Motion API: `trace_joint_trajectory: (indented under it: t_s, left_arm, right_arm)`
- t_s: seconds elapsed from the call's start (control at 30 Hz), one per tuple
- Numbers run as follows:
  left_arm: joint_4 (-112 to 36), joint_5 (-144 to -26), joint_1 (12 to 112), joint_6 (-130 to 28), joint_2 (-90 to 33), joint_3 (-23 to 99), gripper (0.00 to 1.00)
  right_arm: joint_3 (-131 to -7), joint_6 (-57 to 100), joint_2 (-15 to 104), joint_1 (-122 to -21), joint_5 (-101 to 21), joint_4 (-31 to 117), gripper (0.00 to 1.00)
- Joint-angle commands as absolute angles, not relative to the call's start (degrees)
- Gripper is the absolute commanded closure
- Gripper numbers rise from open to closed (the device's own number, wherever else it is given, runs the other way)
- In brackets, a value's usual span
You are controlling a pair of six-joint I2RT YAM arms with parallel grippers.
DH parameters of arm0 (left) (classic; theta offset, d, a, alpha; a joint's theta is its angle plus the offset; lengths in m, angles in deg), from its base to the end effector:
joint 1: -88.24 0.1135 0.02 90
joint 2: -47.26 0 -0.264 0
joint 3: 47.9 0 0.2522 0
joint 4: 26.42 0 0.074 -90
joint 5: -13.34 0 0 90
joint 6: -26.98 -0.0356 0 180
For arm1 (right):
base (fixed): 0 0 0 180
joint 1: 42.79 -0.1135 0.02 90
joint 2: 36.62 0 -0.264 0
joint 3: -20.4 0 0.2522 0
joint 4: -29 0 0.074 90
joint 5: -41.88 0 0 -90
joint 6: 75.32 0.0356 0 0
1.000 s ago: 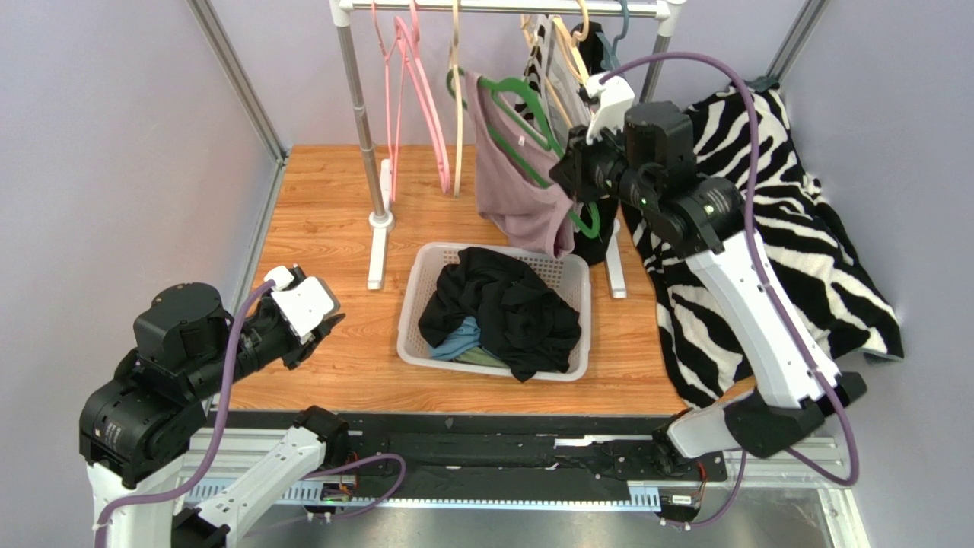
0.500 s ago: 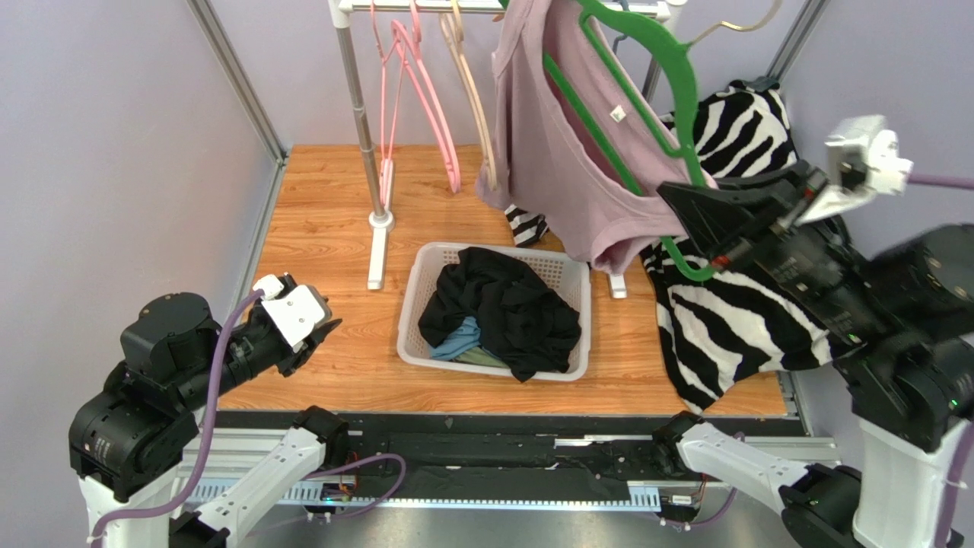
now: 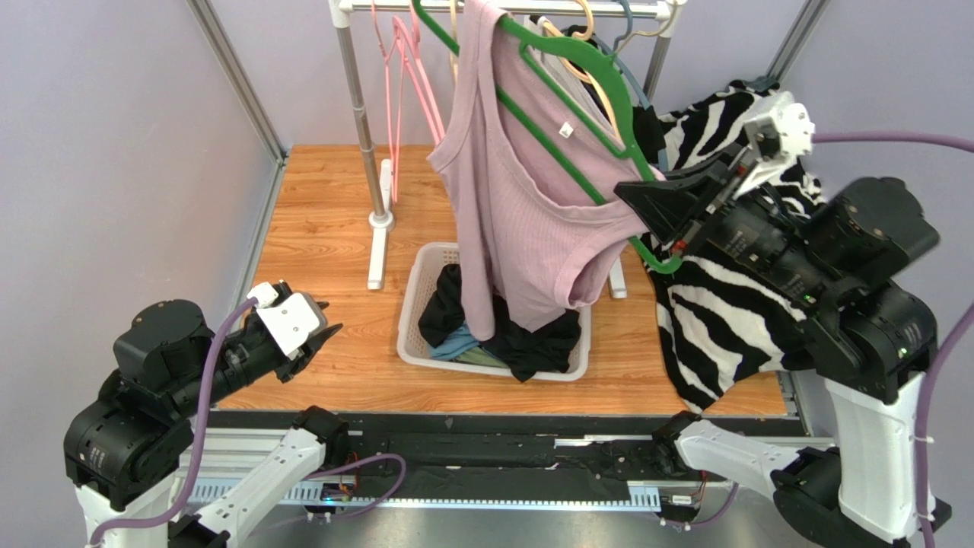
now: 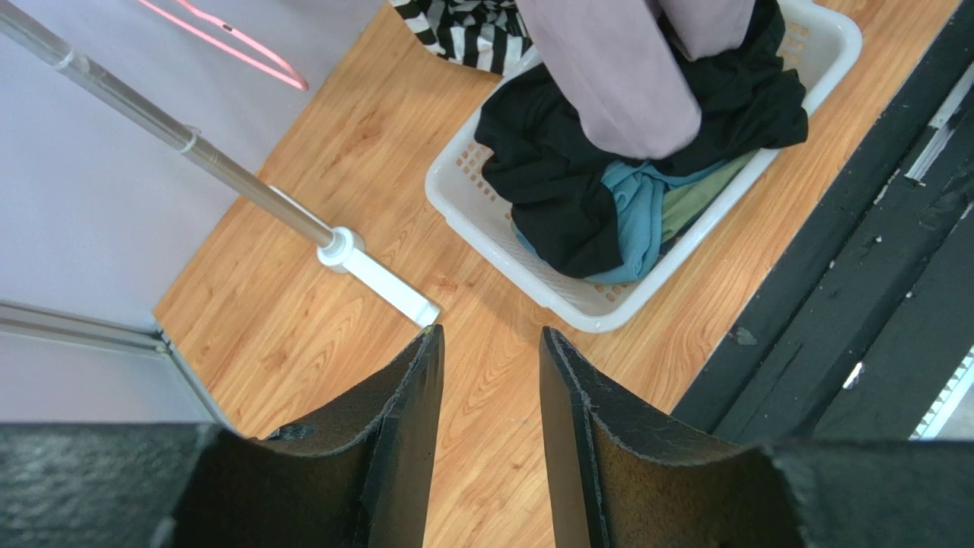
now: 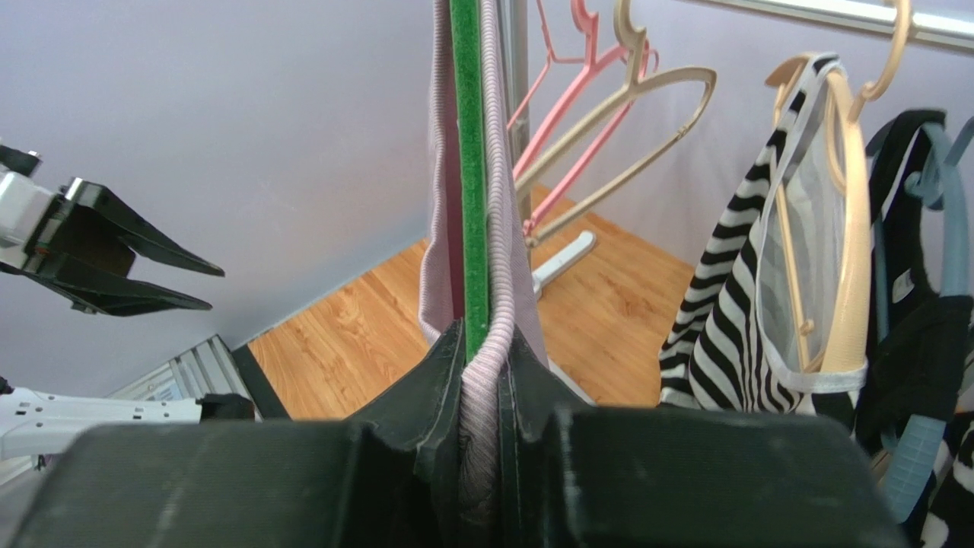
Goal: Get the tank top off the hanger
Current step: Pick up the hanger from the clothesline, then remove the tank top from the hanger.
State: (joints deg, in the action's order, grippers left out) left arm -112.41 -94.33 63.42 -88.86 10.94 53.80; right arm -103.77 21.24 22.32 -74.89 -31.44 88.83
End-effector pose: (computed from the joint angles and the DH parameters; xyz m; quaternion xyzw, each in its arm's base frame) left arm 0.0076 -0.0154 0.4611 0.4266 0.6969 -0.1213 0.5636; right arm 0.0768 0.0602 0.5788 -0.2518 0.6257 0.3344 0.6582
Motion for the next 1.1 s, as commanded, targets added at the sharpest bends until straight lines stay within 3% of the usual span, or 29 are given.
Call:
trace_joint_trajectory:
  t_s: [0.0,0.27,0.4,0.63,0.83,1.07]
  left_arm:
    - [-112.2,-95.6,63.8,-88.0,11.3,54.4,0.55]
    - [-112.4,-96.3,63.9,-88.2,10.9,54.8,0.55]
    - [-112.9,-97.9,63.9,-88.5,11.3,54.5,0.54]
    - [-109.5,-103.6,63.9,-84.6,11.8,54.2,0.49]
    - [-98.2,-112.9,63.9,-72.9,8.5,51.0,0.49]
    - [-88.4,-115.5,63.5,-63.4,1.0,52.3,0.5]
  right_arm:
    - [-107.1,20.6,23.6,-74.8,-30.6,85.7,1.0]
    - [-107.5,14.9,24.7,-75.0,-23.8,90.8,1.0]
    - [-90.2,8.4,19.0,-74.9,-22.2,89.5,1.0]
    - [-72.1,8.7,9.3,-75.0,-19.3,84.6,1.0]
    - [-70.4,10.3,6.3,-75.0,-15.3,84.0,1.0]
    - [-71.2,11.2,6.6,-75.4,-11.8,85.6,1.0]
